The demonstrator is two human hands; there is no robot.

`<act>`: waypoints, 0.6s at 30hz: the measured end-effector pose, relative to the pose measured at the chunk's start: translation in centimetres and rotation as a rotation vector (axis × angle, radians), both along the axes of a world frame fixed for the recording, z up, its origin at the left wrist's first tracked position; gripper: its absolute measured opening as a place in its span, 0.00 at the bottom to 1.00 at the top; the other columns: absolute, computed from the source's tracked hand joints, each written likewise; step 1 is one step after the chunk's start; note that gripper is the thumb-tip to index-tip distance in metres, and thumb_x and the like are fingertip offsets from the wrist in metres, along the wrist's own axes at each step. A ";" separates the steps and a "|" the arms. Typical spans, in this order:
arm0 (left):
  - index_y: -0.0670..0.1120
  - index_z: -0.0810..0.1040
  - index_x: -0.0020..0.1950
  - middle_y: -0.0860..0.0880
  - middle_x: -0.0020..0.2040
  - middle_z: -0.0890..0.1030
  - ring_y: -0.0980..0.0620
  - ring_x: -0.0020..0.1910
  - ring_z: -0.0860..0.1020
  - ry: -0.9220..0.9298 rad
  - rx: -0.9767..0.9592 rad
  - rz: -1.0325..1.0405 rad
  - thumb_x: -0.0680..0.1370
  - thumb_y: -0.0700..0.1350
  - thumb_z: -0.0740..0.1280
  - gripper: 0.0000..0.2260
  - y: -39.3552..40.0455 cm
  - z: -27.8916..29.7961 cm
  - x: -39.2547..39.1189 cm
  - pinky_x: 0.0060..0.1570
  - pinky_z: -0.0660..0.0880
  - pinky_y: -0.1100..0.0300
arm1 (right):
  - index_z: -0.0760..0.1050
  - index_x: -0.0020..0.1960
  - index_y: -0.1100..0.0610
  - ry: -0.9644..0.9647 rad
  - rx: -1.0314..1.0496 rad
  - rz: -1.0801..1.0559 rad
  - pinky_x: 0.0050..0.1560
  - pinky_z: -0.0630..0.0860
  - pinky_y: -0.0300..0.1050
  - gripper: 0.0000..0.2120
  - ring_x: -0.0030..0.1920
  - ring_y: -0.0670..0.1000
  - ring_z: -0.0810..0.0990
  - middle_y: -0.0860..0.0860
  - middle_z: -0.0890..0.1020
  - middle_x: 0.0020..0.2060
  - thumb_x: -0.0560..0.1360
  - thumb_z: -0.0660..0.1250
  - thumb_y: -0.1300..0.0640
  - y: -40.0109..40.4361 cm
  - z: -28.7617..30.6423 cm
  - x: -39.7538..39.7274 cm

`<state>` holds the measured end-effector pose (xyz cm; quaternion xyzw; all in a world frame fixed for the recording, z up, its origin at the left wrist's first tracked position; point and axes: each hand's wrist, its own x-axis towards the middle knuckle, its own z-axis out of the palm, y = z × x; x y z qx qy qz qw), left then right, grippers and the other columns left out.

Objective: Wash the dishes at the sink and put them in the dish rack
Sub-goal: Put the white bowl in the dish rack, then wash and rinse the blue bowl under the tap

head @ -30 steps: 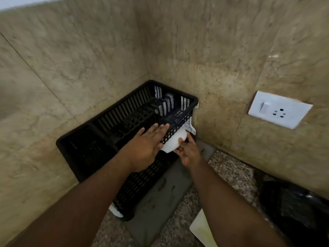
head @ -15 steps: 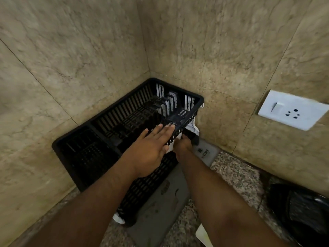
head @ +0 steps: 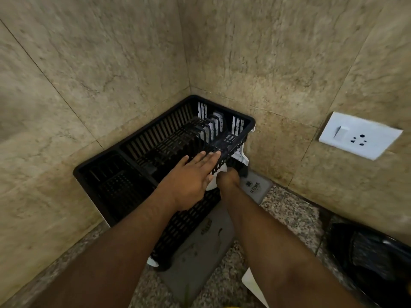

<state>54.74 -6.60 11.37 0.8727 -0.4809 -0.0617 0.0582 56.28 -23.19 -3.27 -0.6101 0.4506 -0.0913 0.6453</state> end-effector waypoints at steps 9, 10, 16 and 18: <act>0.48 0.48 0.85 0.49 0.85 0.50 0.51 0.84 0.50 -0.081 0.001 -0.004 0.88 0.52 0.51 0.26 0.4 1.2 -1.2 0.82 0.52 0.51 | 0.74 0.67 0.61 -0.232 0.156 0.044 0.43 0.78 0.45 0.15 0.43 0.51 0.80 0.52 0.81 0.46 0.81 0.63 0.67 1.8 4.7 -10.6; 0.47 0.50 0.85 0.48 0.85 0.51 0.50 0.84 0.51 -0.110 0.003 -0.004 0.88 0.51 0.51 0.26 0.6 1.4 -1.9 0.82 0.52 0.51 | 0.73 0.68 0.62 -0.257 0.177 0.055 0.40 0.78 0.44 0.15 0.42 0.51 0.79 0.52 0.80 0.45 0.81 0.63 0.68 2.1 5.6 -12.3; 0.43 0.60 0.83 0.44 0.84 0.58 0.47 0.84 0.54 -0.066 -0.111 -0.021 0.88 0.52 0.54 0.25 0.3 0.9 -10.9 0.81 0.50 0.51 | 0.76 0.65 0.59 -0.237 0.171 0.144 0.60 0.80 0.58 0.12 0.55 0.52 0.81 0.53 0.81 0.55 0.83 0.64 0.63 2.3 9.0 -22.8; 0.43 0.64 0.82 0.42 0.82 0.62 0.45 0.83 0.58 0.025 -0.160 -0.032 0.87 0.53 0.54 0.25 -0.1 0.1 -15.5 0.80 0.56 0.51 | 0.78 0.65 0.59 -0.201 0.126 0.177 0.54 0.82 0.55 0.12 0.57 0.56 0.83 0.55 0.82 0.57 0.82 0.65 0.63 1.8 9.4 -27.1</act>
